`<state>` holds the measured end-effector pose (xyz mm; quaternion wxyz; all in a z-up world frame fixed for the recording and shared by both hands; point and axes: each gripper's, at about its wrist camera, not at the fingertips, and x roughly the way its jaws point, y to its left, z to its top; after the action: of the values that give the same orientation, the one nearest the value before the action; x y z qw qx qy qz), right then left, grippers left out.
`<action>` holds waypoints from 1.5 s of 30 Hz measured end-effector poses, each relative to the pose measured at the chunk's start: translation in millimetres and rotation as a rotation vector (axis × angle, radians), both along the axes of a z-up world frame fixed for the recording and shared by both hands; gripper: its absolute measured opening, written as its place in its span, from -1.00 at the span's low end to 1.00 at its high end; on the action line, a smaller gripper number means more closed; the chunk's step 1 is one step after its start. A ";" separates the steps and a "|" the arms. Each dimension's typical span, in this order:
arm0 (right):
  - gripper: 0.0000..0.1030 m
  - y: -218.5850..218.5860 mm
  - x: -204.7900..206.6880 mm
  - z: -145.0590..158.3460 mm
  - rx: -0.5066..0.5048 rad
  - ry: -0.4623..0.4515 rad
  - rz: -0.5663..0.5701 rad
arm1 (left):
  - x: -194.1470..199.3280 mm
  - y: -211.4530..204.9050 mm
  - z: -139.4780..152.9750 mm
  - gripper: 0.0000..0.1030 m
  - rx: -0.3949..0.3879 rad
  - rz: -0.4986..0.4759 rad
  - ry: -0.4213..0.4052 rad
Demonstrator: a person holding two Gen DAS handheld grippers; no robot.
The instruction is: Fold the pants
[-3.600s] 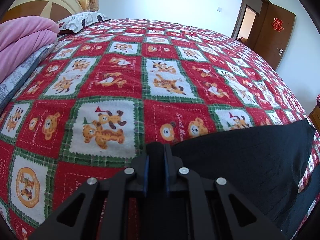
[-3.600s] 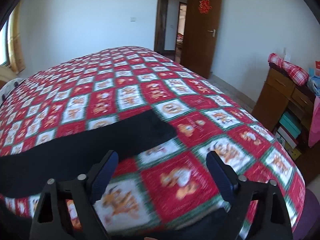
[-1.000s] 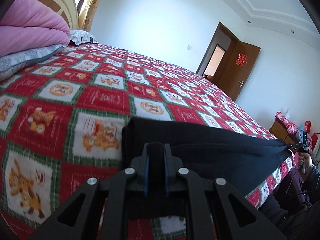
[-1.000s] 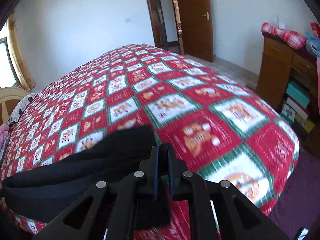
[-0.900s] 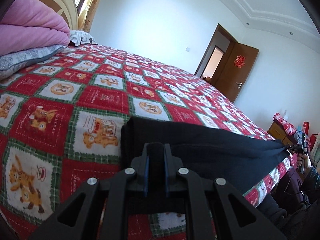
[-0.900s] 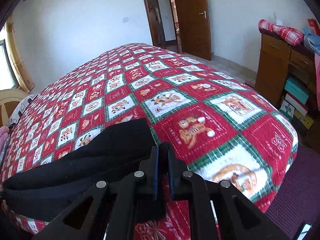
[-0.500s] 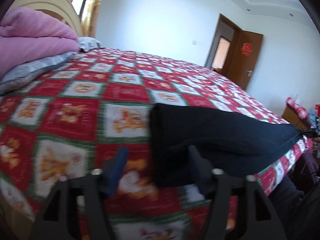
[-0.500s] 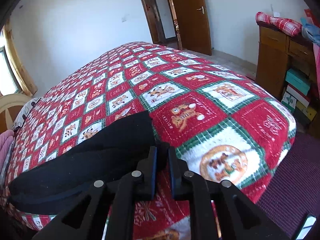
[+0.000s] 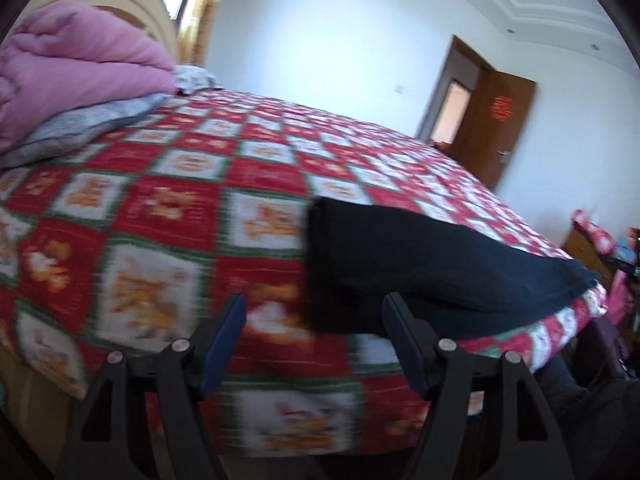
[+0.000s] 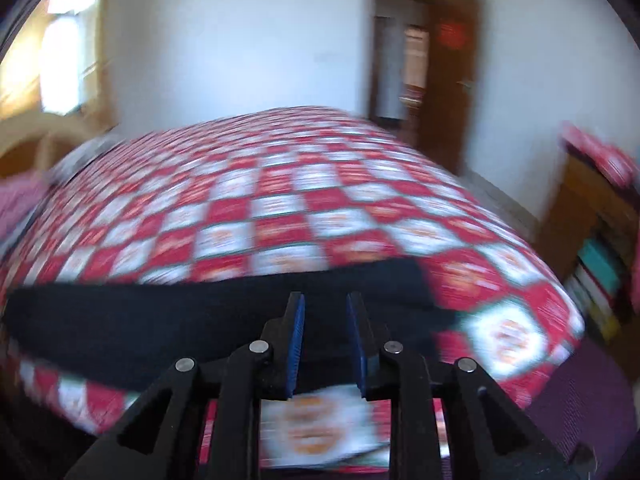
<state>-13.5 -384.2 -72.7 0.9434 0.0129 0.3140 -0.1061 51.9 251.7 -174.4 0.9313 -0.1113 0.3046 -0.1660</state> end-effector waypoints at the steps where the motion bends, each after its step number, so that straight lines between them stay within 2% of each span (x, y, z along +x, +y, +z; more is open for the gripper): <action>1: -0.25 18.0 5.7 -3.1 -0.012 0.013 0.053 | 0.5 -7.0 1.1 0.42 0.006 -0.015 -0.002; 3: -0.08 66.3 19.7 -14.5 -0.031 0.044 0.195 | 3.7 -19.2 -0.4 0.42 0.015 -0.045 0.007; 7: -0.08 147.8 38.6 -47.4 -0.101 0.106 0.384 | 14.7 -30.2 -3.2 0.36 0.007 -0.062 0.026; 9: -0.08 180.4 46.0 -65.2 -0.146 0.139 0.448 | 17.9 -31.4 -0.7 0.22 -0.020 -0.078 0.022; 11: -0.08 206.2 50.8 -80.1 -0.200 0.161 0.503 | 16.8 -34.7 1.7 0.09 -0.016 -0.090 0.015; 13: -0.08 222.3 53.2 -89.4 -0.265 0.178 0.539 | 17.5 -38.3 1.4 -0.02 -0.002 -0.096 0.013; 15: -0.08 232.9 53.5 -95.9 -0.309 0.193 0.587 | 20.6 -39.5 -1.6 -0.38 -0.008 -0.113 0.019; 18: -0.08 246.5 55.9 -104.8 -0.362 0.209 0.636 | 25.4 -37.7 -6.5 -0.64 -0.002 -0.118 0.027; 22: -0.08 259.1 64.3 -119.2 -0.415 0.224 0.663 | 24.4 -34.7 -3.7 -0.71 -0.003 -0.117 0.017; 24: -0.11 265.3 68.5 -126.0 -0.428 0.234 0.669 | 23.6 -34.0 -1.0 -0.71 -0.001 -0.115 0.009; 25: -0.40 266.2 69.0 -127.1 -0.422 0.232 0.666 | 23.4 -32.2 0.4 -0.73 -0.014 -0.115 0.006; 27: -0.82 265.6 71.1 -123.0 -0.368 0.229 0.671 | 22.8 -28.4 4.7 -0.73 -0.022 -0.108 -0.009; 29: -0.94 265.0 69.0 -114.4 -0.339 0.205 0.663 | 22.0 -24.1 8.6 -0.74 -0.032 -0.110 -0.020; 35: -0.94 268.8 49.9 -95.0 -0.317 0.176 0.680 | 18.1 -18.1 5.3 -0.73 -0.022 -0.114 -0.026; 37: -0.94 271.5 46.0 -104.7 -0.329 0.205 0.692 | 17.2 -16.3 -5.0 -0.73 -0.022 -0.119 -0.005; 40: -0.94 272.9 51.8 -132.5 -0.332 0.301 0.708 | 14.9 -16.1 -16.7 -0.72 0.005 -0.126 0.009; 41: -0.94 274.1 51.3 -136.4 -0.339 0.304 0.709 | 13.9 -16.3 -17.8 -0.66 0.014 -0.132 0.009; 43: -0.89 275.6 52.0 -134.4 -0.331 0.306 0.712 | 11.9 -13.9 -15.5 -0.39 0.040 -0.116 0.006; 45: -0.80 274.6 55.8 -126.2 -0.305 0.319 0.721 | 7.2 -8.1 -9.3 0.07 0.056 -0.091 -0.022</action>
<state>42.3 -109.6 -198.9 0.8508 -0.2541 0.4213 0.1846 59.1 243.5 -183.7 0.9288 -0.0694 0.3038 -0.2008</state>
